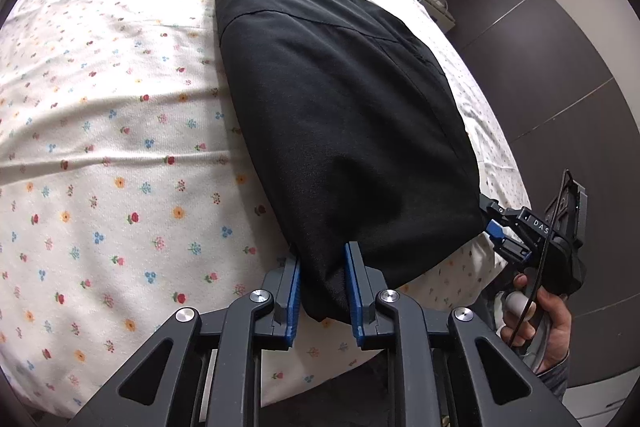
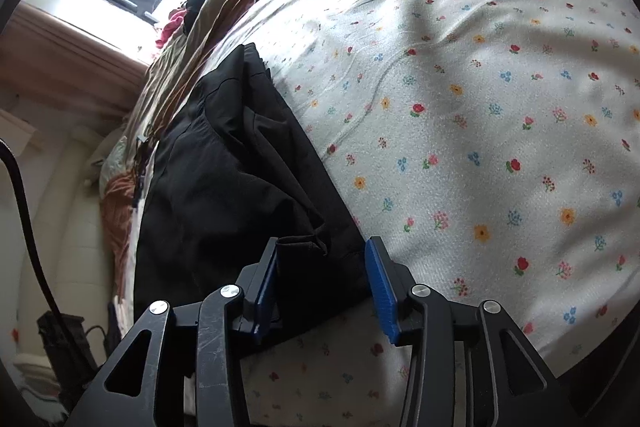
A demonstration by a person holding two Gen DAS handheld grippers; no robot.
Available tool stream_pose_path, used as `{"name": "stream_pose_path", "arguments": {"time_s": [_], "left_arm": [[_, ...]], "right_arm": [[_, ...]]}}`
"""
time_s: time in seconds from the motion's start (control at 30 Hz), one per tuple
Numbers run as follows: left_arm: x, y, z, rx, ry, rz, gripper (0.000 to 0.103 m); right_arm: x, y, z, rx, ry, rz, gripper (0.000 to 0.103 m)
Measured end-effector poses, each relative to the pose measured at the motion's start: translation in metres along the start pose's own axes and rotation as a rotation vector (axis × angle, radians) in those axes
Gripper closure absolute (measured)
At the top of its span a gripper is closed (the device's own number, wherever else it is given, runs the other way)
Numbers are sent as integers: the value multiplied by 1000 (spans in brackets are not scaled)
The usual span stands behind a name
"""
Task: Fold large clothes
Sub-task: 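Pinch the bundle edge with the left tool while the right tool grips its side, open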
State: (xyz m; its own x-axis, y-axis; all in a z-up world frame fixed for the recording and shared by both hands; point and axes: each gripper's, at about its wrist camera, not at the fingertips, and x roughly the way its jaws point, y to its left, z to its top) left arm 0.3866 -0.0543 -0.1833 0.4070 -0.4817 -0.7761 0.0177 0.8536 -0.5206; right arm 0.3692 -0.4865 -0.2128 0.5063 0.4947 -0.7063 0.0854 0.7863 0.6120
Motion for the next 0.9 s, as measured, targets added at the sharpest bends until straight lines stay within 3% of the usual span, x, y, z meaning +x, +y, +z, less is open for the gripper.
{"name": "stream_pose_path", "arguments": {"time_s": [0.17, 0.3, 0.7, 0.9], "left_arm": [[-8, 4, 4, 18, -2, -7, 85], [-15, 9, 8, 33, -9, -9, 85], [-50, 36, 18, 131, -31, 73, 88], [-55, 37, 0, 186, -16, 88, 88]], "right_arm": [[-1, -1, -4, -10, 28, 28, 55], [-2, 0, -13, -10, 47, 62, 67], [-5, 40, -74, -75, 128, 104, 84], [-18, 36, -90, -69, 113, 109, 89]]}}
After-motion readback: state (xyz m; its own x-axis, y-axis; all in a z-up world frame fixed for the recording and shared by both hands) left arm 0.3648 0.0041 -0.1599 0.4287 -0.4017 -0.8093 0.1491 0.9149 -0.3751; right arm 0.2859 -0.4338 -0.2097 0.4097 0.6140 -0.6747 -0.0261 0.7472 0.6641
